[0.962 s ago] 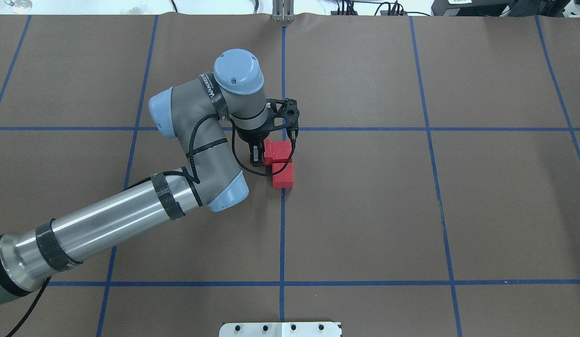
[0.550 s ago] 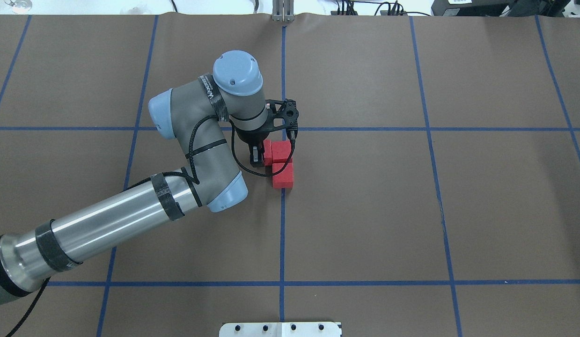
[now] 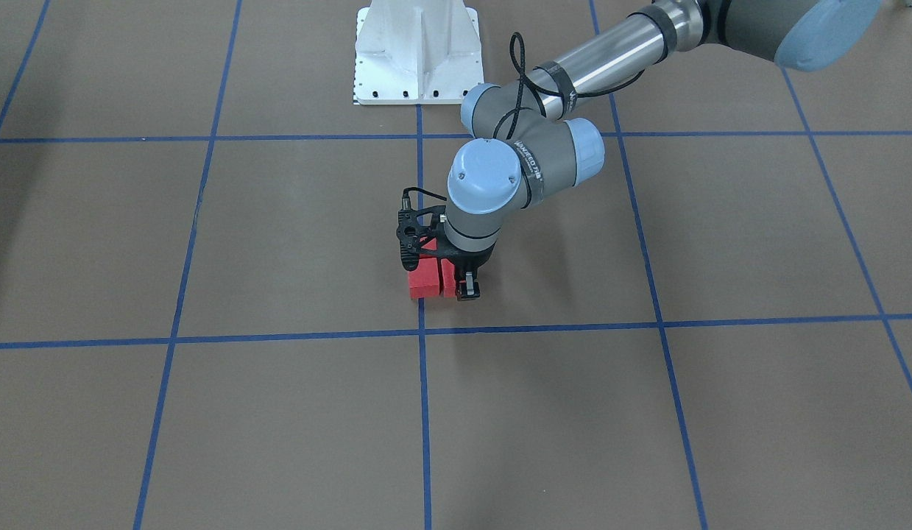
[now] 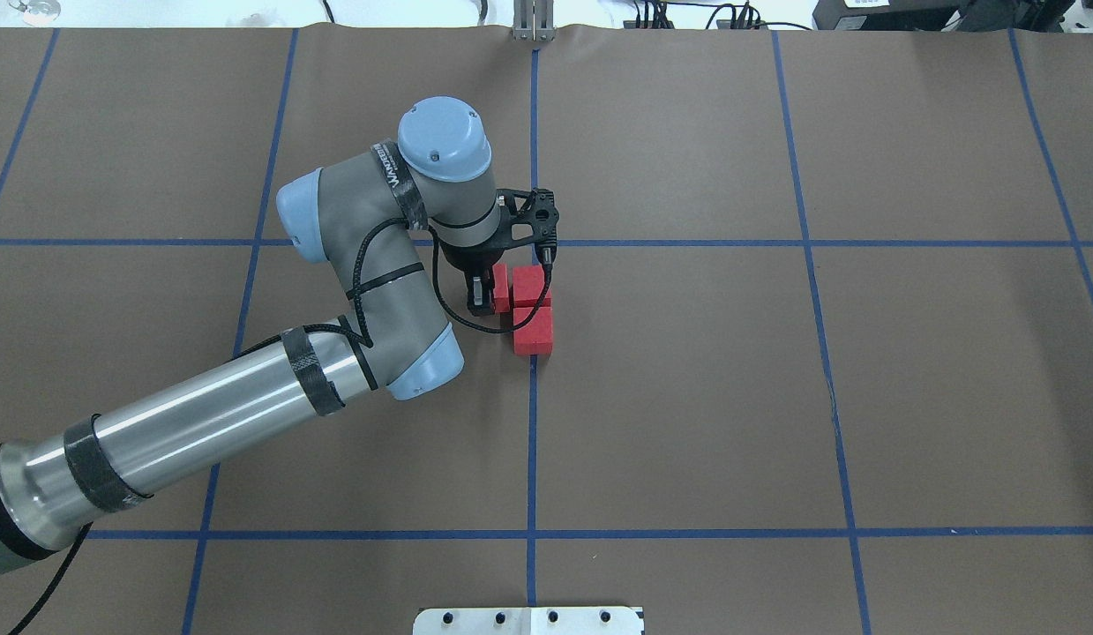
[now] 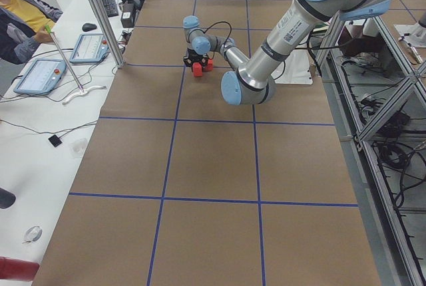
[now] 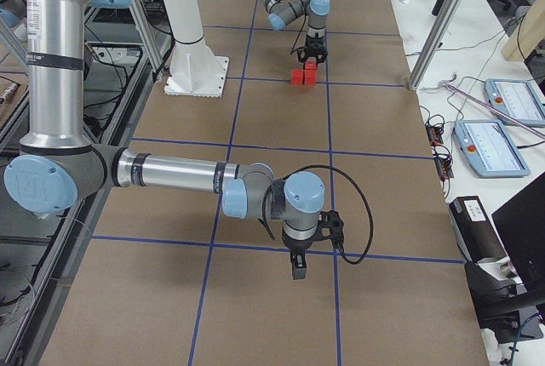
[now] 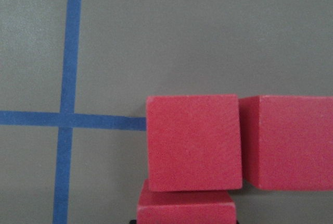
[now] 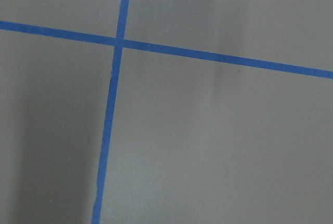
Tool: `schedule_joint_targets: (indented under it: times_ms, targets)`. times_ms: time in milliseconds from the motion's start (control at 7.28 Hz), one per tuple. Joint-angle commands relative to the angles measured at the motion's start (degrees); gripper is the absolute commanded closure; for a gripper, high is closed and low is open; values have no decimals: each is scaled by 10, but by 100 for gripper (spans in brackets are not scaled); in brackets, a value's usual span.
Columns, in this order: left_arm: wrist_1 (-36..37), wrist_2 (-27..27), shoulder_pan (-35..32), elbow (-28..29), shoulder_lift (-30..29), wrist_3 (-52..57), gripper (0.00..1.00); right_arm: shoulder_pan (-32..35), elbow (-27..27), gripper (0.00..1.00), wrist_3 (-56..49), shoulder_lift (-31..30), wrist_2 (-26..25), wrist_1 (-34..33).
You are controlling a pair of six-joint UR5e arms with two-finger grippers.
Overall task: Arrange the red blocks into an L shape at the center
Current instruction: 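Hold the red cube with the left gripper pressed against the pair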
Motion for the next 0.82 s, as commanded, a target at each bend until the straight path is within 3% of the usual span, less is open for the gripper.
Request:
schedule_joint_targets:
  times_ms: [0,687]
  targets:
    - [-1,0,1,-1,-1,-1,72,0,0,0,0,0,0,0]
    - [-1,0,1,-1,-1,0,67,0,0,0,0,0,0,0]
